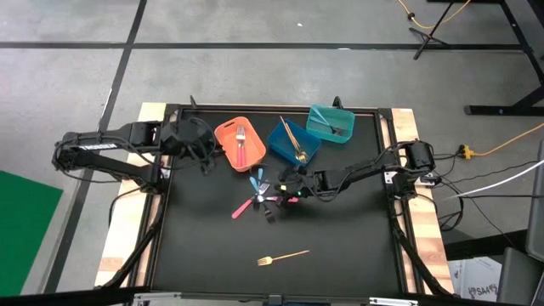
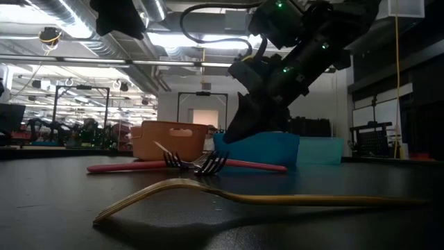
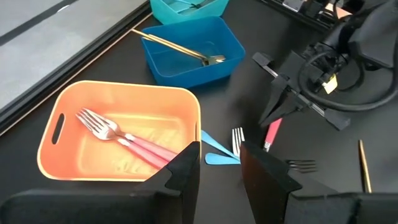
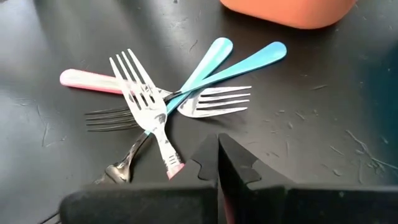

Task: Sort silverware by color (type)
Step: Put the pink fork into the orange bin

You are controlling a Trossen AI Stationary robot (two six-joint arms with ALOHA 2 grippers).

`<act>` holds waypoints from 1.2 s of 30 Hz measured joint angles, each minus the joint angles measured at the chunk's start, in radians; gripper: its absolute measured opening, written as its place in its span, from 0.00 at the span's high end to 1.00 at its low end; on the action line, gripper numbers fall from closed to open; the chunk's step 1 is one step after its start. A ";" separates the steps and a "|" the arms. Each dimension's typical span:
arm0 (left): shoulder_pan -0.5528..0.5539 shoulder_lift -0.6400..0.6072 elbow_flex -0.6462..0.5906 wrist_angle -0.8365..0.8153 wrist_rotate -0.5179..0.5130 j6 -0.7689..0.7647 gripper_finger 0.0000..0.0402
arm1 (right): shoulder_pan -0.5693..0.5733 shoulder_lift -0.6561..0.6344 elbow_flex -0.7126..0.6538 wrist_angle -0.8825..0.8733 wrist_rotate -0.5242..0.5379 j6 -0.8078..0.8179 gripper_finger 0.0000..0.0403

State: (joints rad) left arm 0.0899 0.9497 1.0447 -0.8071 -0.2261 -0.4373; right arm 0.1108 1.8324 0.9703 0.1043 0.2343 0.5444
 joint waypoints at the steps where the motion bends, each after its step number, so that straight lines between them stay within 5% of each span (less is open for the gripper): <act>1: -0.003 0.000 0.000 0.000 0.000 0.000 0.73 | 0.000 0.000 0.000 0.000 0.000 0.000 1.00; 10: -0.018 0.000 0.000 0.000 0.000 0.000 0.73 | 0.000 0.000 0.000 0.045 -0.156 -0.115 0.96; 24: -0.018 0.000 0.000 0.000 -0.001 0.000 0.73 | 0.000 0.039 0.000 0.083 -0.186 -0.278 0.56; 36: -0.018 0.000 0.000 0.000 -0.001 0.000 0.73 | 0.000 0.061 -0.001 0.123 -0.193 -0.413 0.53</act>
State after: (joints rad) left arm 0.0723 0.9497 1.0447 -0.8066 -0.2272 -0.4377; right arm 0.1108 1.8935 0.9695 0.2277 0.0414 0.1310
